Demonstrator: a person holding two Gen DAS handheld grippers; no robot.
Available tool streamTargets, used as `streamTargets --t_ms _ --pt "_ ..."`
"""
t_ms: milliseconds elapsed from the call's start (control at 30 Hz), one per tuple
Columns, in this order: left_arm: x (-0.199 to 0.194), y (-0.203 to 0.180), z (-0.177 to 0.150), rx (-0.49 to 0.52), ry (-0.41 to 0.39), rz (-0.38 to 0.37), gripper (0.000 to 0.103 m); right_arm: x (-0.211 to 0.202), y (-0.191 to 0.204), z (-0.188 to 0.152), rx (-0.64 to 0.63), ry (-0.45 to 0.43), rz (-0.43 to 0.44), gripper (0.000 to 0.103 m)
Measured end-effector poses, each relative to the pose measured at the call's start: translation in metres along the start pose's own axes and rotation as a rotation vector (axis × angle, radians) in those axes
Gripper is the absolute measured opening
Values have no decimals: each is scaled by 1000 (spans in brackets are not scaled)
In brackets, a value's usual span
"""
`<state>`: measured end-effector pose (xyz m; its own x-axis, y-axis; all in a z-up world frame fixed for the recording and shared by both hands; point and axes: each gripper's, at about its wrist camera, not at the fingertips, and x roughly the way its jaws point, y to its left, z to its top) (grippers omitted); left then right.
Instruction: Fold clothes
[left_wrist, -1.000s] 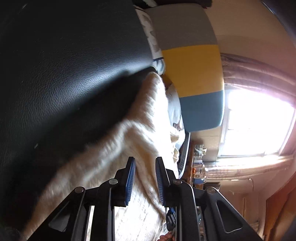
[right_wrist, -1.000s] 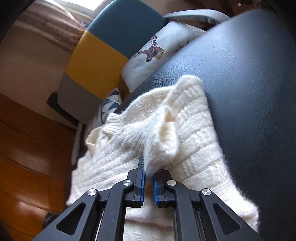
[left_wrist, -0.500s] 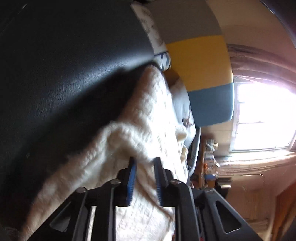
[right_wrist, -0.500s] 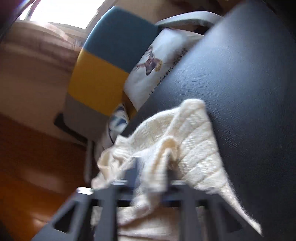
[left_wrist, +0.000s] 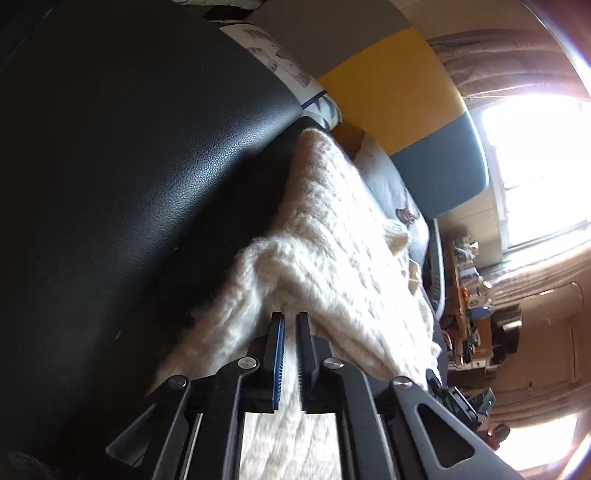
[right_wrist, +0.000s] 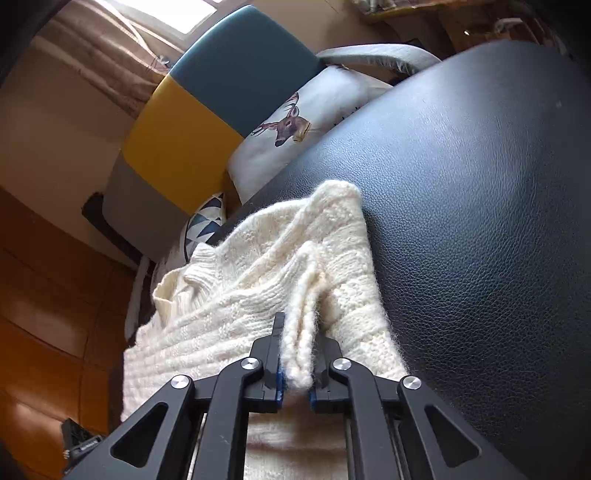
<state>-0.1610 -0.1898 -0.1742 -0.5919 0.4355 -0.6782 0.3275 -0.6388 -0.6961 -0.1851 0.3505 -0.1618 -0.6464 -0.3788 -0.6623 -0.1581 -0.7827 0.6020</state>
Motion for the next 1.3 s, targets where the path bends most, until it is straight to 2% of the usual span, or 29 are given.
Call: streamTargets --t_ms 67,133,200,233,367,433,467,533,600,633,700,800,867,933,1033,1067,1133,1233,1300 --pt "-15 2 -2 17 -18 -24 4 -12 0 1 -29 -44 -61 20" --pt "-31 2 -1 45 -54 -37 5 -28 18 1 -112 -109 -132 37" --pt "-45 -3 2 77 -96 -54 6 -41 39 0 -210 -153 -176 46" --pt "-50 -6 3 92 -114 -69 7 -45 49 -2 -255 -165 -193 47" --pt "-42 -26 13 124 -96 -120 9 -15 80 -17 -385 -72 -204 50" --pt "-27 -39 21 158 -86 -117 10 0 96 -25 -450 -26 -210 50" --pt "-18 -46 25 173 -79 -111 11 8 103 -29 -483 -2 -212 50" --pt "11 -59 29 184 -45 -41 11 23 115 -36 -535 42 -221 51" --pt "37 -57 31 187 -11 52 11 34 102 -38 -511 54 -262 52" --pt "41 -49 30 179 -15 37 2 37 95 -41 -513 49 -270 52" --pt "47 -34 26 168 -24 11 2 34 91 -47 -537 27 -257 52" --pt "39 -42 24 209 -23 23 1 34 94 -54 -588 23 -271 54" --pt "29 -49 29 215 -21 -7 3 31 97 -55 -593 32 -276 54" --pt "19 -56 38 243 -59 -38 8 27 101 -54 -600 37 -279 54" --pt "14 -70 59 310 -94 -37 10 21 115 -52 -626 26 -257 55" --pt "14 -71 67 323 -93 -29 10 20 122 -52 -640 25 -230 56" --pt "22 -75 84 345 -86 0 10 22 136 -52 -675 33 -207 65" --pt "41 -70 103 369 -60 69 10 32 152 -55 -716 62 -174 65" --pt "56 -61 112 390 -31 121 10 42 155 -57 -727 86 -186 65"
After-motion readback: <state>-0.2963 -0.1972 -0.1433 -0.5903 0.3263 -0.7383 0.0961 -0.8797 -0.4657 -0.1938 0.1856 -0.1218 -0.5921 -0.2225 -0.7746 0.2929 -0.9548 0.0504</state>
